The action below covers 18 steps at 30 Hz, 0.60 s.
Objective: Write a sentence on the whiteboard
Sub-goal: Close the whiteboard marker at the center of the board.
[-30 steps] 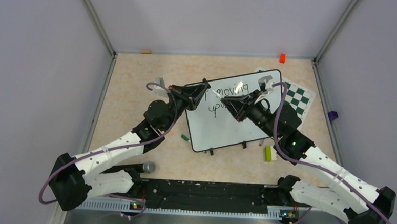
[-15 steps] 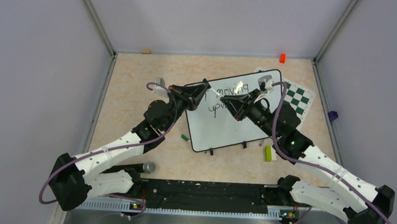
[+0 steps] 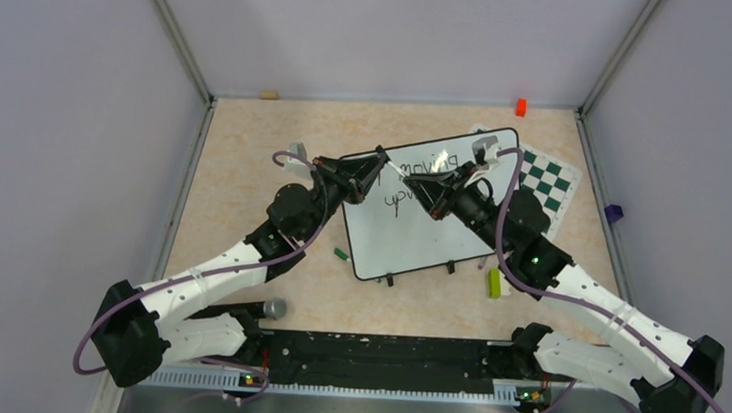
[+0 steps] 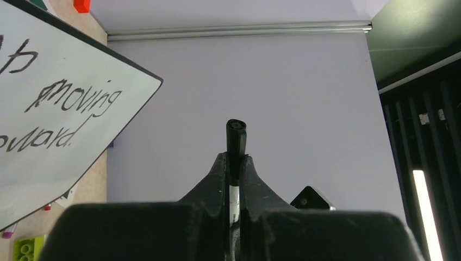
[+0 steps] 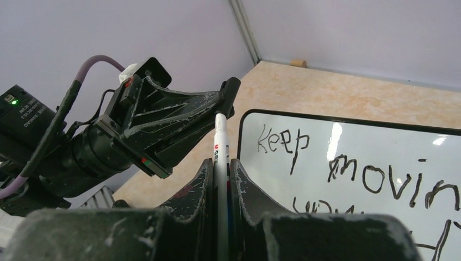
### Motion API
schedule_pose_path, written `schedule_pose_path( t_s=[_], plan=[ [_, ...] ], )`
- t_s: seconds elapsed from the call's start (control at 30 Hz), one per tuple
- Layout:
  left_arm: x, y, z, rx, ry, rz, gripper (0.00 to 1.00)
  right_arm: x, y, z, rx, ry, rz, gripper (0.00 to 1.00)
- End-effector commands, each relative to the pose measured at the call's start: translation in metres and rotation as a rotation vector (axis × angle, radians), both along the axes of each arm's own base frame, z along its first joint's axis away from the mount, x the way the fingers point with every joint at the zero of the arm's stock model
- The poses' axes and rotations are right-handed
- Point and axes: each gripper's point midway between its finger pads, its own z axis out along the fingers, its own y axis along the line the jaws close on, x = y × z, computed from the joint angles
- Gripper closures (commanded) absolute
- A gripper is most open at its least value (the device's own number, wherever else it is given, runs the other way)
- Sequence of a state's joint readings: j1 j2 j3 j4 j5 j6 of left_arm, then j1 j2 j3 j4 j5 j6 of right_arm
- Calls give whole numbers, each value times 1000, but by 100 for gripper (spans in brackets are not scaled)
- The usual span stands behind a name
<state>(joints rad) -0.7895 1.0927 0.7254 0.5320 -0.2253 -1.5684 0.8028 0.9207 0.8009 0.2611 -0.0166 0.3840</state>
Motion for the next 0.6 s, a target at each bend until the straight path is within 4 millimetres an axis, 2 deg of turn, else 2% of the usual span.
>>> schedule_pose_path(
  t_s=[0.0,0.17,0.37,0.57],
  plan=[
    [-13,-18,14,-12,-68,-58,100,13,-6,29,52,-59,-79,100],
    [-24,-40,25,107,-197,0,100,33,-17,24,89,-44,-211,100],
    [-44,-66,41,108,-303,-18,100,40,-21,29,139,-133,-265,100],
    [-69,-110,33,101,-339,-151,100,38,-17,30,132,-219,-247,100]
  ],
)
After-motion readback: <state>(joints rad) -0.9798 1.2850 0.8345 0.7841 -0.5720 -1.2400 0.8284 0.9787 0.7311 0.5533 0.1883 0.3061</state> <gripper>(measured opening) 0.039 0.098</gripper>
